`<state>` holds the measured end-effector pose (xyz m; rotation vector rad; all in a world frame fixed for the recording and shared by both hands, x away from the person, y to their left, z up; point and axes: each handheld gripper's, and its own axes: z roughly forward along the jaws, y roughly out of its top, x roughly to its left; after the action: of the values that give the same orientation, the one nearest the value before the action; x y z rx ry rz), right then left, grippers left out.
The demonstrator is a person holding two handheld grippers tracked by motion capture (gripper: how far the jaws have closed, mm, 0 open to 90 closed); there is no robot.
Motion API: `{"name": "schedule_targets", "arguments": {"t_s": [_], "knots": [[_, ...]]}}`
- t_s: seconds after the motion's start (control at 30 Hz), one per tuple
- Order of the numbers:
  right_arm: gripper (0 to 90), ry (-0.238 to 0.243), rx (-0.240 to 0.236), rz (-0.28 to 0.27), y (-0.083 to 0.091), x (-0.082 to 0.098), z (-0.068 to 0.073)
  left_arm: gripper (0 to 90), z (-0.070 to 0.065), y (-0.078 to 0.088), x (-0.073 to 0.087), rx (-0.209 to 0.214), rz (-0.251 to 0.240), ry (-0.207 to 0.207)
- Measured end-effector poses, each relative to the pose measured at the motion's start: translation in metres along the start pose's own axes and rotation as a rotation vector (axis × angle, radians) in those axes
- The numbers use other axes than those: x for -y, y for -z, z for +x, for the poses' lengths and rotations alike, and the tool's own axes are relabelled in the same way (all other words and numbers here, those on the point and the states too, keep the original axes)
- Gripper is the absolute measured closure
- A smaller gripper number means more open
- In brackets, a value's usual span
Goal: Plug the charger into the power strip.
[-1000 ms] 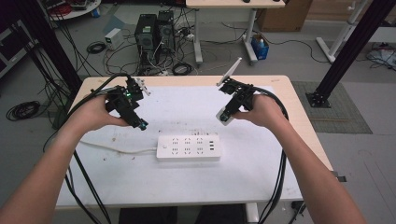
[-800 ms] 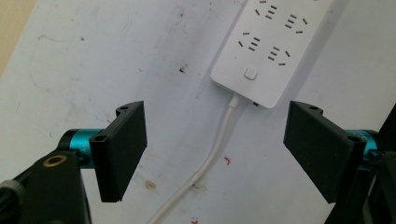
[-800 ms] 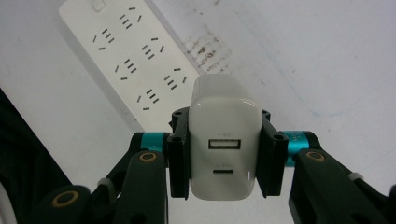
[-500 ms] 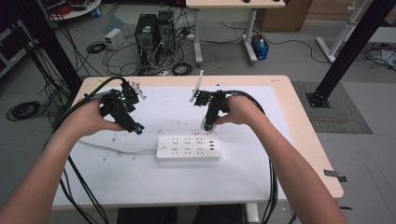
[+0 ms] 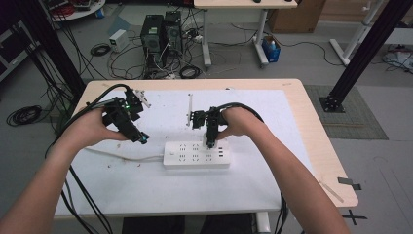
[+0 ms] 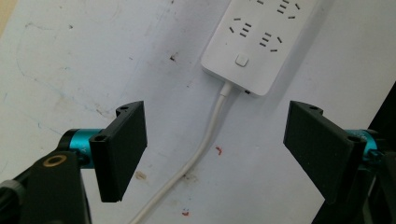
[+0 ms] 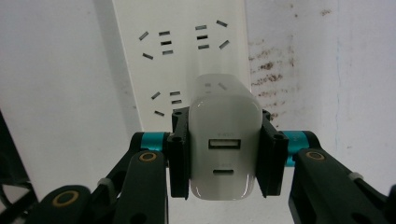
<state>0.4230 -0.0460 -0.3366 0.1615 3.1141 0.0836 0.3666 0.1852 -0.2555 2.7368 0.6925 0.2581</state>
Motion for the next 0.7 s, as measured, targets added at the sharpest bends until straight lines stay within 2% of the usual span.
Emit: {"name": "schedule_targets", "arguments": {"t_s": [0.17,0.23,0.33,0.63,0.67,0.7], "knots": [[62.3,0.028,-0.014,0.002,-0.006,-0.004,0.000,21.6,-0.002,-0.001,0.003,0.000,-0.002,0.012],[62.4,0.041,-0.022,0.017,-0.008,-0.006,0.001,21.6,-0.001,0.000,0.004,-0.004,0.003,0.006],[62.4,0.053,-0.012,0.039,-0.010,-0.008,0.002,21.6,-0.002,-0.001,0.006,-0.002,-0.010,0.019],[62.9,0.124,-0.006,0.056,-0.016,-0.012,0.003,21.6,-0.003,-0.004,0.007,0.006,0.002,0.013],[63.0,0.155,0.003,0.061,-0.022,-0.013,0.003,21.6,-0.003,-0.005,0.007,0.006,0.007,0.009],[63.1,0.138,-0.002,0.062,-0.021,-0.013,0.003,21.6,-0.003,-0.005,0.007,0.006,0.006,0.010]]}}
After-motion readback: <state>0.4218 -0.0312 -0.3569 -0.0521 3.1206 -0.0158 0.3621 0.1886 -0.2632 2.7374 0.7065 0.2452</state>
